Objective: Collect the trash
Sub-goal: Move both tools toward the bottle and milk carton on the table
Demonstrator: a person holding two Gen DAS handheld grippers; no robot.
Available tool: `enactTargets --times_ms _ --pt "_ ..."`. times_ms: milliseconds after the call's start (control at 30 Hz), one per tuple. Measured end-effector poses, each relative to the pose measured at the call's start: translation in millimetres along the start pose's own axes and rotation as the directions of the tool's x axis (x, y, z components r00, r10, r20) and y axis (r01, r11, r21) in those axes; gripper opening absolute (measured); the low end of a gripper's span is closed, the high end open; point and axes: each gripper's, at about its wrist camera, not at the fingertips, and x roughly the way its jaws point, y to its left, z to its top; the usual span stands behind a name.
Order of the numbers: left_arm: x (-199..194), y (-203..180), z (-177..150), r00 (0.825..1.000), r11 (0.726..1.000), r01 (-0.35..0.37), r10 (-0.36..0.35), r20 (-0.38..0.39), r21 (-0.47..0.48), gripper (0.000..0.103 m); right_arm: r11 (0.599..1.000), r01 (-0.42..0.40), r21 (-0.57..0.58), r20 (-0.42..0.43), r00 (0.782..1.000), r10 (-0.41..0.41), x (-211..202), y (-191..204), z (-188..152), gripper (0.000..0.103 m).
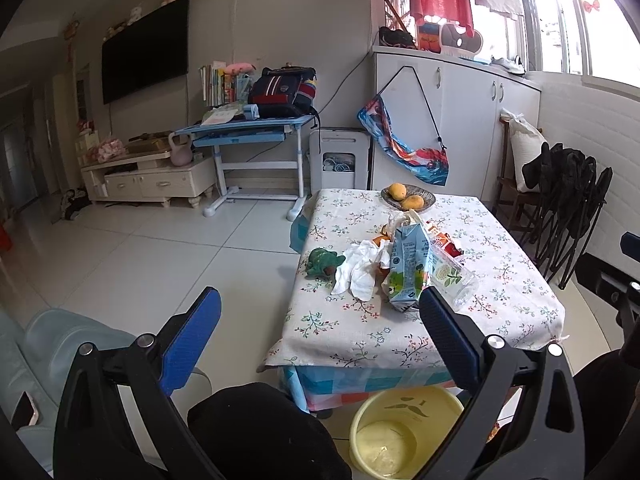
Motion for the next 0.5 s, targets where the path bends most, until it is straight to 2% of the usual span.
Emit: enactTargets --times_ms 500 --pt "7.0 0.1 -0.9 1.0 1.0 -0.005 0.005 -0.026 -0.002 0.096 1.0 -0.011 0.006 -0.019 1.0 0.011 1.5 2.3 -2.5 0.096"
